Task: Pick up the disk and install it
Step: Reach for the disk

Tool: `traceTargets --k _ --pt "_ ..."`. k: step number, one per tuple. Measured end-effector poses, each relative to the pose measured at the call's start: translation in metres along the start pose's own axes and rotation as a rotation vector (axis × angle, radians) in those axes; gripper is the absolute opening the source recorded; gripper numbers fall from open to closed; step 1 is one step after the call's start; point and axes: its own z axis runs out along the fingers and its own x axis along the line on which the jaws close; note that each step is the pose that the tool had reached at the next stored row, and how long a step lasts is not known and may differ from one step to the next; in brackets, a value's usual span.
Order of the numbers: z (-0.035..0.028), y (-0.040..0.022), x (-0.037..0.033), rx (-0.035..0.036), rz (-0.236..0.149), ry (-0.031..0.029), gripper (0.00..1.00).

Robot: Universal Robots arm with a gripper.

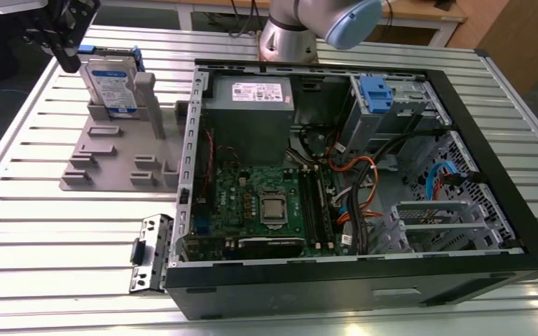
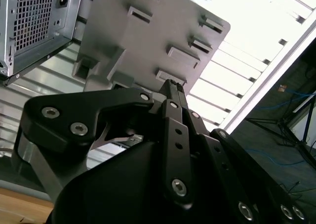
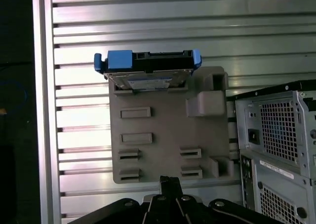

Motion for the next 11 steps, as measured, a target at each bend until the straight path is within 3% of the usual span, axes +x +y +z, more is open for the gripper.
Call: traceTargets --k 1,6,11 --pt "0.0013 0.0034 0.0003 0.0011 0.0 0.0 0.1" --pt "0.0071 0.0177 0.0015 0.0199 -0.001 -0.0016 0.1" --pt "0.0129 0.0249 0.0023 0.0251 -0.001 -0.002 0.1"
